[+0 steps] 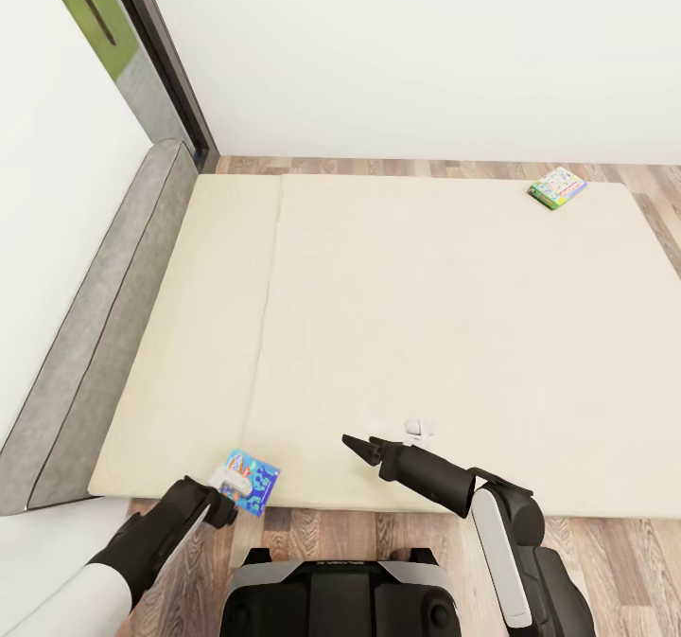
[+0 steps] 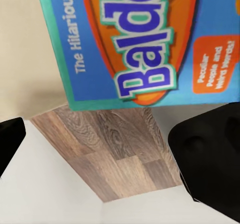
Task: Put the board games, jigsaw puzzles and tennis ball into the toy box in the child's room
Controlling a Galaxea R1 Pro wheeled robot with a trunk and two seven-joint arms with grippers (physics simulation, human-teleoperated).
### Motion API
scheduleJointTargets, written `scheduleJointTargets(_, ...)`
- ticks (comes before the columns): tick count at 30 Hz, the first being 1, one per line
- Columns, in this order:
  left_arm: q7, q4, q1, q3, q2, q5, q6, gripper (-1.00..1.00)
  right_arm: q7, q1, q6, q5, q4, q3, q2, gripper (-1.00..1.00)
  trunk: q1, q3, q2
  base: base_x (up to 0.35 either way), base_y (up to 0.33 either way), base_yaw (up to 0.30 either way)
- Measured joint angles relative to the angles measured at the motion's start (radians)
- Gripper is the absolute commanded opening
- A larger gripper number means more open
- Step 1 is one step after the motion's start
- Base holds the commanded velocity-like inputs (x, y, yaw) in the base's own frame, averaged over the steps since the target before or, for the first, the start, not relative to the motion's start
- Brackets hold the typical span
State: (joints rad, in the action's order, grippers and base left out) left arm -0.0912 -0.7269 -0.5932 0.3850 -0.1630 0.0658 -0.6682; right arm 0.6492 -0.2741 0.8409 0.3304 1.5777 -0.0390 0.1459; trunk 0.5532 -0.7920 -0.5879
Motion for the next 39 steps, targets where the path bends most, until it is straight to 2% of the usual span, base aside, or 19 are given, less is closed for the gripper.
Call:
scheduleJointTargets(7,0.065,0.001,0.0,-0.002,0.01,0.0,0.052,1.0,0.0,0.0,0.0,0.0,0.0,0.0,0.0,1.0,0.0,0.0,0.0,0.0,0.0,0.0)
scheduleJointTargets(12,0.092,0.005,0.0,-0.005,0.014,0.0,0.063,1.0,0.0,0.0,0.0,0.001,0.0,0.0,0.0,1.0,0.0,0.0,0.0,0.0,0.0,0.0)
scheduleJointTargets(28,0.098,0.009,0.0,-0.004,0.023,0.0,0.073,1.0,0.0,0.0,0.0,0.001,0.0,0.0,-0.001,1.0,0.0,0.0,0.0,0.0,0.0,0.0)
scheduleJointTargets(39,0.098,0.009,0.0,-0.003,0.046,0.001,0.12,1.0,0.0,0.0,0.0,0.0,0.0,0.0,-0.001,1.0,0.0,0.0,0.0,0.0,0.0,0.0)
